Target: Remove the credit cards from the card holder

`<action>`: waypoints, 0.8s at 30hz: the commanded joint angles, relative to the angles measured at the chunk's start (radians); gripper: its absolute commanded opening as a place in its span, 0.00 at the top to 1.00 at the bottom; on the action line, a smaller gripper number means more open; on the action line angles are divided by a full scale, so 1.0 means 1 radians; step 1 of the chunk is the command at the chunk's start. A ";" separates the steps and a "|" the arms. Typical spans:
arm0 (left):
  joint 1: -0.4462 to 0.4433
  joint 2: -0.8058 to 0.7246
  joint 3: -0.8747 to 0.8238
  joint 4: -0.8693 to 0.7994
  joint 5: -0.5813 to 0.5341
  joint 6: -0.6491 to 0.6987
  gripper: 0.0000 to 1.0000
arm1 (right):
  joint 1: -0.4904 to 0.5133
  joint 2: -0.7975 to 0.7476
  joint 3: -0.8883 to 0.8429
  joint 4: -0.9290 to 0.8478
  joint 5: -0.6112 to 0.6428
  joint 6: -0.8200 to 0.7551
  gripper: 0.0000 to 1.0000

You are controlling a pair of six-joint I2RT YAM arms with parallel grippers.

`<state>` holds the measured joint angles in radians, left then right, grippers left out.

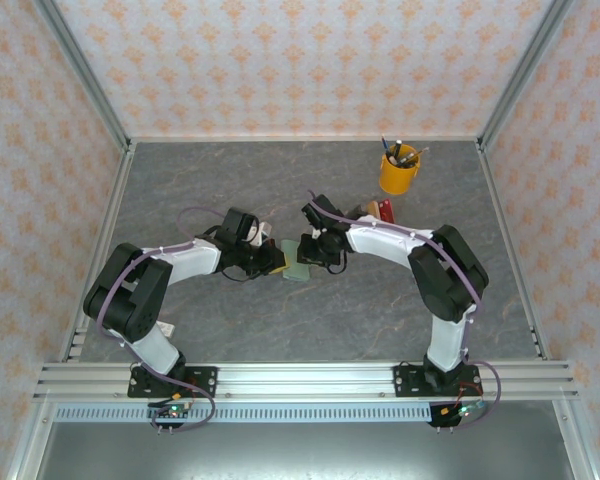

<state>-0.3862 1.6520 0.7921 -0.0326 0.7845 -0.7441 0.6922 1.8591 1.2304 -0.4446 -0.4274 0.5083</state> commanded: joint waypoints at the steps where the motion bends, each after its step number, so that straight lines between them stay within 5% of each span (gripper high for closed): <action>1: 0.004 -0.004 0.013 -0.039 -0.015 -0.001 1.00 | 0.000 -0.020 0.014 0.018 -0.005 -0.020 0.66; 5: 0.004 0.000 0.016 -0.037 -0.001 0.005 1.00 | 0.001 0.000 0.029 0.023 -0.071 -0.033 0.56; 12: 0.004 0.003 0.020 -0.041 0.010 0.009 1.00 | 0.004 0.046 0.061 -0.014 -0.046 -0.033 0.57; 20: 0.003 0.003 0.021 -0.048 0.005 0.011 1.00 | 0.009 0.058 0.078 -0.071 0.039 -0.038 0.73; 24: 0.004 -0.003 0.021 -0.054 -0.005 0.011 1.00 | 0.008 0.058 0.078 -0.081 0.064 -0.030 0.93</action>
<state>-0.3862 1.6520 0.7963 -0.0406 0.7845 -0.7429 0.7017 1.9030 1.2953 -0.4679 -0.4377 0.4744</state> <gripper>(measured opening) 0.062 0.105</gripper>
